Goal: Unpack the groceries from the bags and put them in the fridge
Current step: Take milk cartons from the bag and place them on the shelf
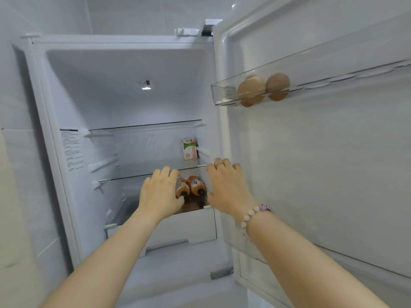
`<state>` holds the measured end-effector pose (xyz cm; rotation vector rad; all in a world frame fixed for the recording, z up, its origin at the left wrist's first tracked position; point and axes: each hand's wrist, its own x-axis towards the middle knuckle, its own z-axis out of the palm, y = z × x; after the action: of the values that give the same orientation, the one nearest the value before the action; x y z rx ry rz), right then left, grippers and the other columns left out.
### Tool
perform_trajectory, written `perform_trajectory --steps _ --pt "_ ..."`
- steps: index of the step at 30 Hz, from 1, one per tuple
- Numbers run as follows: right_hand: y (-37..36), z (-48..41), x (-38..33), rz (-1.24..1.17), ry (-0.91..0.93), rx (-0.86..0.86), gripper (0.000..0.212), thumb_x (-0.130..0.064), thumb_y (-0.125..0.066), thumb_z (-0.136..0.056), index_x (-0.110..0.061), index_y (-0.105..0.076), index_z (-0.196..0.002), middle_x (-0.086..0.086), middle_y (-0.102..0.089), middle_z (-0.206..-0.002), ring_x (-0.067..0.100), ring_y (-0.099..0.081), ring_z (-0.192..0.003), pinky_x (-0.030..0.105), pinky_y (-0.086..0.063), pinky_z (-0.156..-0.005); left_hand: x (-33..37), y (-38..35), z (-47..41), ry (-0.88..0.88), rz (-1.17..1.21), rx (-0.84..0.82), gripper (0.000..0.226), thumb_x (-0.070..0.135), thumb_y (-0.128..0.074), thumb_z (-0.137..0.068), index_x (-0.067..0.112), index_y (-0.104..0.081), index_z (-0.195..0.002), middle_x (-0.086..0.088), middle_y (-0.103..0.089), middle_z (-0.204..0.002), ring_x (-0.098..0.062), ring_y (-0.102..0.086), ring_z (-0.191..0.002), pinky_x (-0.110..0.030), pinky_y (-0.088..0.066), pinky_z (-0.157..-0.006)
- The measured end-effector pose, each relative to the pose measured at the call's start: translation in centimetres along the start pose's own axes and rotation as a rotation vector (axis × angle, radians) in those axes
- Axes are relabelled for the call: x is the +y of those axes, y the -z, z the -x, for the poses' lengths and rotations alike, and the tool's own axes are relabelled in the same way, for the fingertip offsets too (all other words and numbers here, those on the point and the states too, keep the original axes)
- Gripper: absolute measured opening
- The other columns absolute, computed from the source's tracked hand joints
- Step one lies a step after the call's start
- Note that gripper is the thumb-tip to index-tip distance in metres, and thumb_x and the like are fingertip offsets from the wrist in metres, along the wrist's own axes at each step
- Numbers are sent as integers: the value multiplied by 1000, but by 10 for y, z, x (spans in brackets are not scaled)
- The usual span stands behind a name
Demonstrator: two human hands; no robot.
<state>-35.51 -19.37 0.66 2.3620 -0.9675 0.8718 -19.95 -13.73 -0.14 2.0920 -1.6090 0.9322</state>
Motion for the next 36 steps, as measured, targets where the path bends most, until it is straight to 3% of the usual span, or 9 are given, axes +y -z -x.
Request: perform_trajectory --steps 7,14,23,26,28,30,33,36 --pt "54 44 44 111 -89 10 36 -22 -57 -83 -12 -46 -116 6 -48 -121 23 -44 -111 32 -35 -86 67 35 4 -108 68 51 51 37 -55 -83 19 -42 -128 0 -46 -118 -22 -44 -107 -29 -34 -77" --pt "98 95 87 288 -199 -29 39 -22 -59 -82 -11 -45 -117 7 -46 -123 24 -44 -112 33 -34 -87 147 51 10 -280 277 65 58 44 -55 -86 23 -33 -136 5 -41 -130 -17 -41 -118 -29 -35 -91" --pt "149 172 119 441 -365 -85 41 -17 -57 -83 -9 -45 -121 8 -44 -128 25 -42 -115 31 -34 -88 238 70 30 -496 468 160 59 45 -55 -85 22 -36 -136 4 -44 -128 -18 -45 -113 -27 -36 -84" --pt "176 200 128 487 -431 -43 39 -17 -58 -82 -9 -49 -118 7 -47 -121 25 -44 -110 30 -35 -85 270 85 38 -508 648 157 59 41 -60 -82 20 -40 -134 1 -48 -125 -20 -46 -113 -30 -37 -84" --pt "194 222 133 543 -502 -29 36 -18 -62 -77 -8 -54 -111 8 -51 -112 27 -48 -104 32 -38 -81 294 99 49 -468 868 132 58 36 -66 -78 19 -46 -129 0 -51 -119 -21 -47 -109 -31 -39 -82" --pt "211 247 138 617 -565 -17 38 -18 -73 -61 -6 -62 -95 10 -59 -96 29 -57 -90 34 -45 -71 318 111 66 -472 1029 138 56 33 -70 -75 16 -50 -125 -2 -54 -112 -24 -49 -105 -33 -40 -80" --pt "239 293 145 735 -676 -14 44 -17 -81 -37 -7 -65 -77 9 -63 -79 30 -62 -72 29 -49 -59 358 122 93 -602 1083 209 53 28 -75 -72 11 -55 -119 -8 -58 -104 -30 -54 -95 -38 -44 -75" --pt "265 344 148 839 -798 -86 44 -17 -80 -38 -8 -63 -77 9 -64 -81 28 -62 -72 31 -49 -57 398 135 120 -785 1074 271 54 21 -84 -58 6 -61 -104 -10 -61 -88 -33 -59 -75 -36 -47 -61"
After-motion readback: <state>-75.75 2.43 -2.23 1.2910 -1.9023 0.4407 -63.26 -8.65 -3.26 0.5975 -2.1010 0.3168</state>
